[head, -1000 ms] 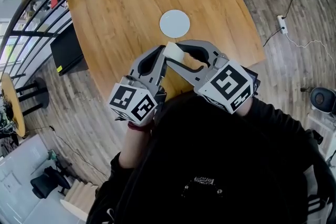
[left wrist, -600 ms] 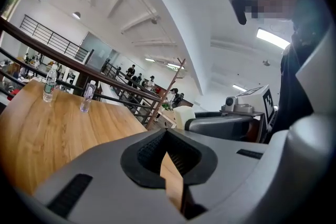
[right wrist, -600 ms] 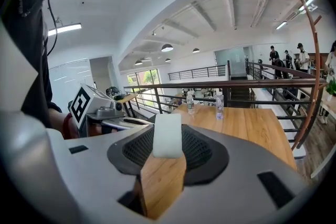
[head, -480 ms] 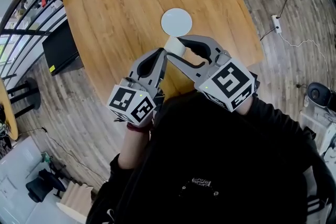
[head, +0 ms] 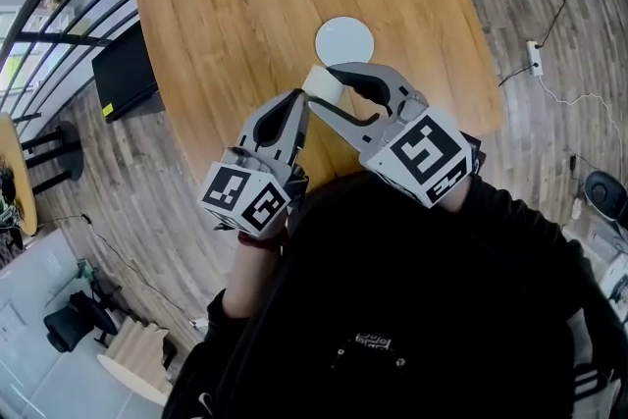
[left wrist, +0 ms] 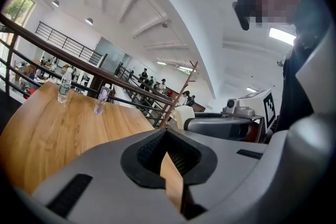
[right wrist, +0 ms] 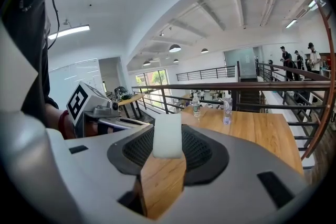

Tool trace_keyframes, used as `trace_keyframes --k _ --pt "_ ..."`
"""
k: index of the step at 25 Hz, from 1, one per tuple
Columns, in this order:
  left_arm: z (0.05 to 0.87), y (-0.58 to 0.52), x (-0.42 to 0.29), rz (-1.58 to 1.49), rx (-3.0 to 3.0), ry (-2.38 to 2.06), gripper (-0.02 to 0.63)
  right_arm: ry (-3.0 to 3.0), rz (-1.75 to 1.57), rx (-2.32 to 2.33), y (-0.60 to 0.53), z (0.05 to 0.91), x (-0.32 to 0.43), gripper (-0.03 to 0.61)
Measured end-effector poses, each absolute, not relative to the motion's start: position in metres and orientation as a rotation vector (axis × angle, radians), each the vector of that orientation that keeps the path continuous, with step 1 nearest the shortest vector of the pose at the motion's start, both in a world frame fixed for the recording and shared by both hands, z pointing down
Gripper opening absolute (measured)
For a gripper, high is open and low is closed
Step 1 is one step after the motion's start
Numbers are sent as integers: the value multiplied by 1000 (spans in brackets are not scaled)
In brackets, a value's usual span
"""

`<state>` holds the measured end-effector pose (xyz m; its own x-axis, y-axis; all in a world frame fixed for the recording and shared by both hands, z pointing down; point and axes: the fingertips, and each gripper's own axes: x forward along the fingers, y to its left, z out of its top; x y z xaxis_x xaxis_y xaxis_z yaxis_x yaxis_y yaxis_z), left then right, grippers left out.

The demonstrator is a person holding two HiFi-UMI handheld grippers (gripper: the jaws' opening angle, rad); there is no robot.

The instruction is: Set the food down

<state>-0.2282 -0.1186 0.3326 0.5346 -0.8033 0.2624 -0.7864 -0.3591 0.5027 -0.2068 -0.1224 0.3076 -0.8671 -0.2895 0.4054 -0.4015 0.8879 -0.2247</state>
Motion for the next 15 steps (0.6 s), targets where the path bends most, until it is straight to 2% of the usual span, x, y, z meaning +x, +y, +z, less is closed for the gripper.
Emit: trace_keyframes --k 15 --pt "332 -128 -225 -61 2166 -1322 5 -2681 542 472 -140 338 -200 173"
